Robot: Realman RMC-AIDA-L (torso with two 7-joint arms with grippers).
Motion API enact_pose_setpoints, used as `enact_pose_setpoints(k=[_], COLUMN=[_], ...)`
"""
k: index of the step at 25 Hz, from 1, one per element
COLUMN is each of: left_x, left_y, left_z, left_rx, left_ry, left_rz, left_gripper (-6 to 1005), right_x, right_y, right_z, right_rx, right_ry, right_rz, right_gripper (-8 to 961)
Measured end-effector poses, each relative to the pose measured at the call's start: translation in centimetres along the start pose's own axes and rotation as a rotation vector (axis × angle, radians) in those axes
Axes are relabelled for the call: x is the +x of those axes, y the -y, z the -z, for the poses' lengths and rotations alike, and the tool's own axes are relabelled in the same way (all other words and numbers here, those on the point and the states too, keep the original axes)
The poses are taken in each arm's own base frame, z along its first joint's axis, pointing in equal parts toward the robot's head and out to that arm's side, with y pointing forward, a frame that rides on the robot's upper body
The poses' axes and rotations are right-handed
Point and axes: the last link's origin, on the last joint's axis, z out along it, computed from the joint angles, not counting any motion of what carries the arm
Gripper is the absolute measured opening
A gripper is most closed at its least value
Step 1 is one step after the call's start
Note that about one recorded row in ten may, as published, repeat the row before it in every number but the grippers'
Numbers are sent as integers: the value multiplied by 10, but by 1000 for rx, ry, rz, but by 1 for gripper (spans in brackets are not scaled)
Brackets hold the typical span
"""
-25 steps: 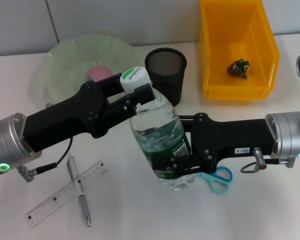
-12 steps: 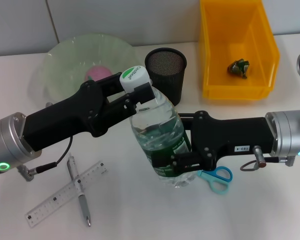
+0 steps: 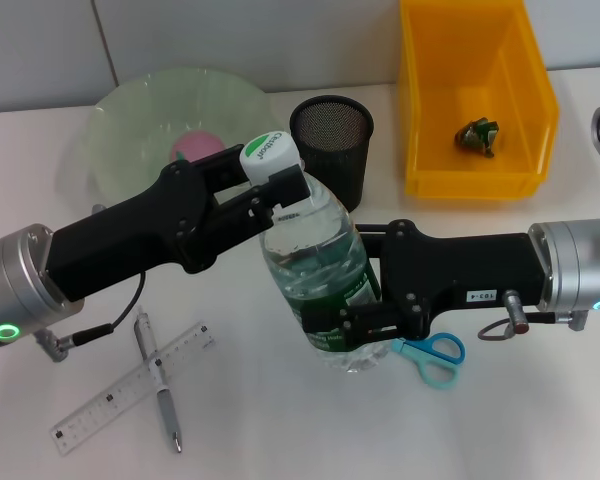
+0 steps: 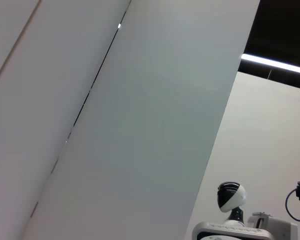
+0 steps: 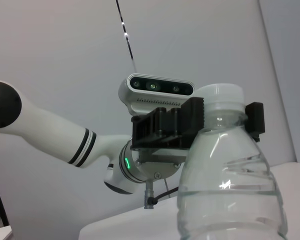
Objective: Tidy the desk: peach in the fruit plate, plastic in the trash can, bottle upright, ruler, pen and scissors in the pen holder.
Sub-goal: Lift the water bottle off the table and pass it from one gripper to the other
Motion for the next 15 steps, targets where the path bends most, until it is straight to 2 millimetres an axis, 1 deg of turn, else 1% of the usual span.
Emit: enact_pose_setpoints(k=[15], left_x=[2], left_y=[1], left_z=[-2], left_rx=[-4], left_ry=[-6], left_rz=[-4], left_gripper=[439], right_x=[1], right_y=[3], right_z=[-2], right_rx=[2], right_ry=[-44], right_rz=[11], right_gripper=[765])
